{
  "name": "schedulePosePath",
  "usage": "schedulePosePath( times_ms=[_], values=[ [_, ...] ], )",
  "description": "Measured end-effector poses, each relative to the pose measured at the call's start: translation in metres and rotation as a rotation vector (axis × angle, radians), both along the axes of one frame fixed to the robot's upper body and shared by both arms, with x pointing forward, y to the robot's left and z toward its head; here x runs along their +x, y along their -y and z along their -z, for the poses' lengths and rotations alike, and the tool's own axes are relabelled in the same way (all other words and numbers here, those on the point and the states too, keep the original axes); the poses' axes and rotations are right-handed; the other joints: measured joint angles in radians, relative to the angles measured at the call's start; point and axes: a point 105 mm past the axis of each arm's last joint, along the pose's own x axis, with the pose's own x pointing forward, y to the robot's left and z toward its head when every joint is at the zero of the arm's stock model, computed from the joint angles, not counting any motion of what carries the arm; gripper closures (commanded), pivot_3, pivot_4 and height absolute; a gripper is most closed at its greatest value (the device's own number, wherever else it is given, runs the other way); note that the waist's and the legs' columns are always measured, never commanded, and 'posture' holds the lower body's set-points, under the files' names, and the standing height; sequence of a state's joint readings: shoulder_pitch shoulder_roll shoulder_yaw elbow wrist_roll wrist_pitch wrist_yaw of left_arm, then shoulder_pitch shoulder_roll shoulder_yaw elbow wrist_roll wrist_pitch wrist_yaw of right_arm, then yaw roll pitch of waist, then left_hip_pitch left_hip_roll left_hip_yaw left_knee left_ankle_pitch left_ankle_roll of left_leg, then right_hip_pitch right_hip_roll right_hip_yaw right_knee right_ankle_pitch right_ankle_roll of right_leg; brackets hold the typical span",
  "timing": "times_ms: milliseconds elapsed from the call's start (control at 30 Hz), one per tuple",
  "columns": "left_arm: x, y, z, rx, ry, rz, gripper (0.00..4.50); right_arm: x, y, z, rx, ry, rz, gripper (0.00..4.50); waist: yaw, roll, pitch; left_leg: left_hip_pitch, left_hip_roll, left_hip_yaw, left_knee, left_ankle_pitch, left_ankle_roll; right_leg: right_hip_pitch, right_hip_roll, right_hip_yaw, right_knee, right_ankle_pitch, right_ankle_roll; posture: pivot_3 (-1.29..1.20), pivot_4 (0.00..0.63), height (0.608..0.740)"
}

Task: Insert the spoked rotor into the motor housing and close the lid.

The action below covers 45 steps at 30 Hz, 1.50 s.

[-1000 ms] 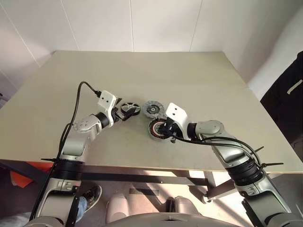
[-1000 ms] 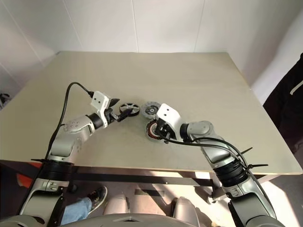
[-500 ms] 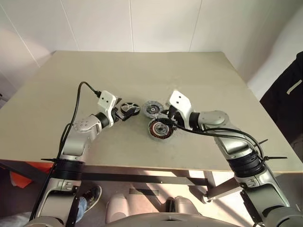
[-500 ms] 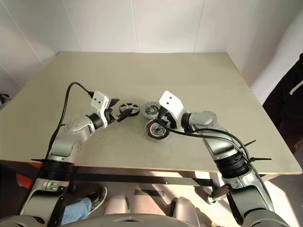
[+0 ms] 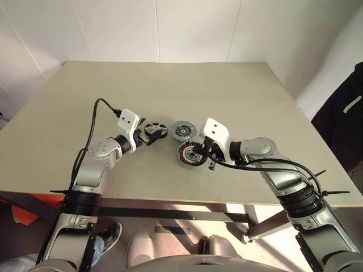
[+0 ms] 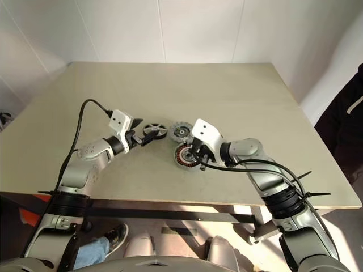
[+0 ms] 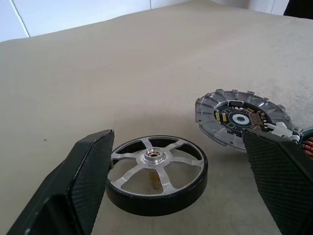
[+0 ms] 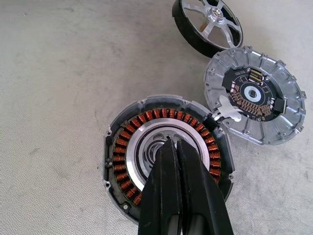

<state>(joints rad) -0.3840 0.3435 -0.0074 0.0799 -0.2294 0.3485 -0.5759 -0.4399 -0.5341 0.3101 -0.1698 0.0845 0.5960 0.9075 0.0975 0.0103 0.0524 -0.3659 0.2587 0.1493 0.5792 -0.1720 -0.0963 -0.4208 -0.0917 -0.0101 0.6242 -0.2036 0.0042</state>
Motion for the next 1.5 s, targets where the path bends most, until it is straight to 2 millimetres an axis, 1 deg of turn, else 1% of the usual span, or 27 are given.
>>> schedulePosePath(
  times_ms=[100,433,767,1033,1133,1367,1433,1500],
  values=[
    [-0.001,-0.001,0.001,0.001,-0.003,-0.002,0.09,-0.002,-0.004,0.004,0.0,-0.011,-0.013,4.48,0.0,0.0,0.0,0.0,0.0,0.0,0.0,0.0,0.0,0.0,0.0,0.0,0.0,0.0,0.0,0.0,0.0,0.74],
    [-0.001,-0.003,0.003,0.003,-0.006,-0.011,0.09,0.0,-0.004,0.017,-0.009,-0.038,0.001,4.48,0.0,0.0,0.0,0.0,0.0,0.0,0.0,0.0,0.0,0.0,0.0,0.0,0.0,0.0,0.0,0.0,0.0,0.74],
    [-0.001,-0.005,0.003,0.007,-0.004,-0.021,0.09,0.003,-0.004,0.02,-0.002,-0.028,0.002,4.48,0.0,0.0,0.0,0.002,0.0,0.0,0.0,0.0,0.0,0.003,0.0,0.0,0.0,0.0,0.0,0.0,0.0,0.74],
    [-0.003,-0.002,0.005,0.002,-0.01,-0.019,0.09,0.008,-0.001,0.019,-0.024,-0.013,0.022,4.48,0.0,0.0,0.0,0.002,0.0,0.0,0.001,0.0,0.0,0.004,0.0,0.0,0.0,0.0,0.0,0.0,0.0,0.74],
    [-0.005,-0.001,0.009,-0.002,-0.023,-0.017,0.09,0.008,0.001,0.02,-0.033,-0.013,0.025,4.48,0.0,0.0,0.0,0.002,0.0,0.0,0.0,0.0,0.0,0.003,0.0,0.0,0.0,0.0,0.0,0.0,0.0,0.74],
    [-0.005,0.0,0.009,-0.004,-0.024,-0.016,0.09,0.008,0.001,0.02,-0.034,-0.013,0.025,4.48,0.0,0.0,0.0,0.002,0.0,0.0,0.0,0.0,0.001,0.003,0.0,0.0,-0.001,0.0,0.0,0.0,0.0,0.74],
    [-0.005,0.0,0.009,-0.005,-0.024,-0.018,0.09,0.009,0.0,0.018,-0.026,-0.013,0.027,4.48,0.0,0.0,0.0,0.002,0.0,0.0,0.0,0.0,0.001,0.003,0.0,0.0,0.0,0.0,0.0,0.0,0.0,0.74],
    [-0.004,-0.002,0.008,-0.007,-0.023,-0.028,0.09,0.01,-0.004,0.01,0.002,0.001,0.023,4.48,-0.001,0.0,0.0,0.002,0.0,0.0,0.0,0.0,0.001,0.003,0.0,0.0,0.0,0.0,0.0,0.0,0.0,0.74]
  ],
)
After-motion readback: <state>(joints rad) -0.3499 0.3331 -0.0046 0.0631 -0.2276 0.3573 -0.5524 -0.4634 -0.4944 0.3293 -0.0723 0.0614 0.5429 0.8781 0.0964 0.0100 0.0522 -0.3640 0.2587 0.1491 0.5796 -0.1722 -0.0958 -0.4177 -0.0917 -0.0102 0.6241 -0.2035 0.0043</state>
